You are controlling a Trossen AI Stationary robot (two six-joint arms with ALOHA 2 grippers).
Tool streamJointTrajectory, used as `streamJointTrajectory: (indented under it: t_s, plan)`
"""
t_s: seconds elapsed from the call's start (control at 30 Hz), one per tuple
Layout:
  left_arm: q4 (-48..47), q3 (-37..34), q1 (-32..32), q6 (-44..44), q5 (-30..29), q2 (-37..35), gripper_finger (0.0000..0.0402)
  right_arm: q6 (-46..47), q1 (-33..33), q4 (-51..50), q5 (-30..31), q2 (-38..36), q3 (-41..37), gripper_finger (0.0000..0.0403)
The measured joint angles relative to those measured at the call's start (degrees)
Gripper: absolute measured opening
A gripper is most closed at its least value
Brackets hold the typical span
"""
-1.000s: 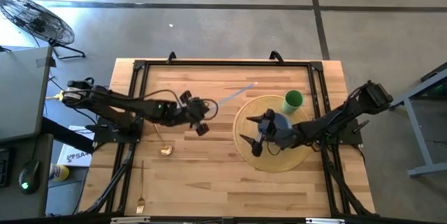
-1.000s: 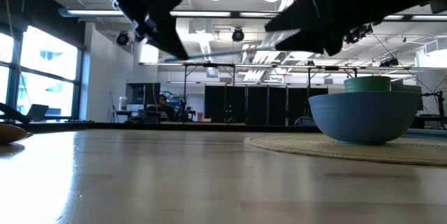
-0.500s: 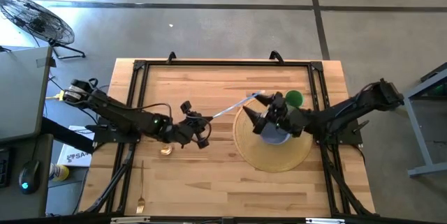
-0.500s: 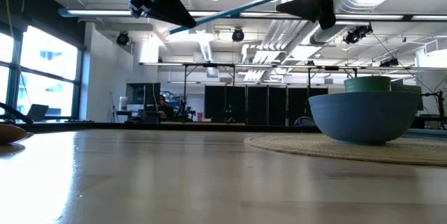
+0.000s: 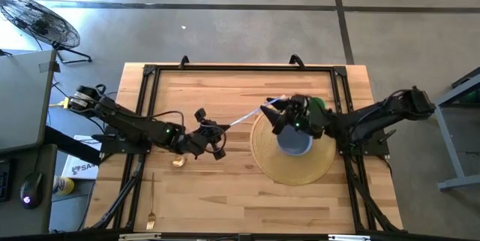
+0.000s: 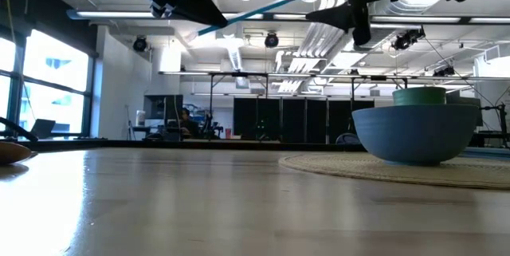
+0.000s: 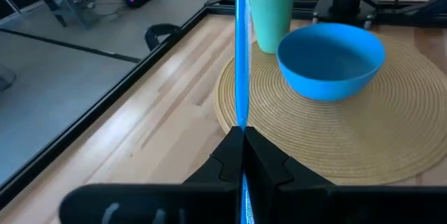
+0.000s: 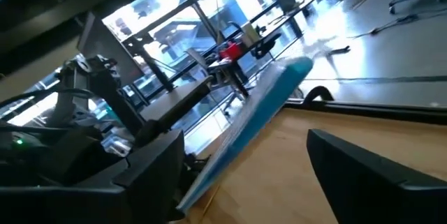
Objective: Pick & Place Utensil
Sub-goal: Put the blue straw into the green cup
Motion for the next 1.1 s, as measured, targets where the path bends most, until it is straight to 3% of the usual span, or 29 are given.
streamJointTrajectory:
  t_s: [0.4, 0.9, 1.1]
  plan:
    - [-0.22, 0.00, 0.00, 0.00, 0.07, 0.00, 0.0000, 2.13, -1.33, 1.01, -3.84, 0.00, 0.00, 0.0207]
    - [-0.23, 0.00, 0.02, -1.27, 0.11, 0.00, 0.0000, -0.87, -1.31, 1.44, -5.65, 0.00, 0.00, 0.0024]
    - [-0.26, 0.00, 0.02, -3.02, 0.26, 0.00, 0.0016, -2.05, -1.31, 1.42, -5.70, 0.00, 0.00, 0.0013]
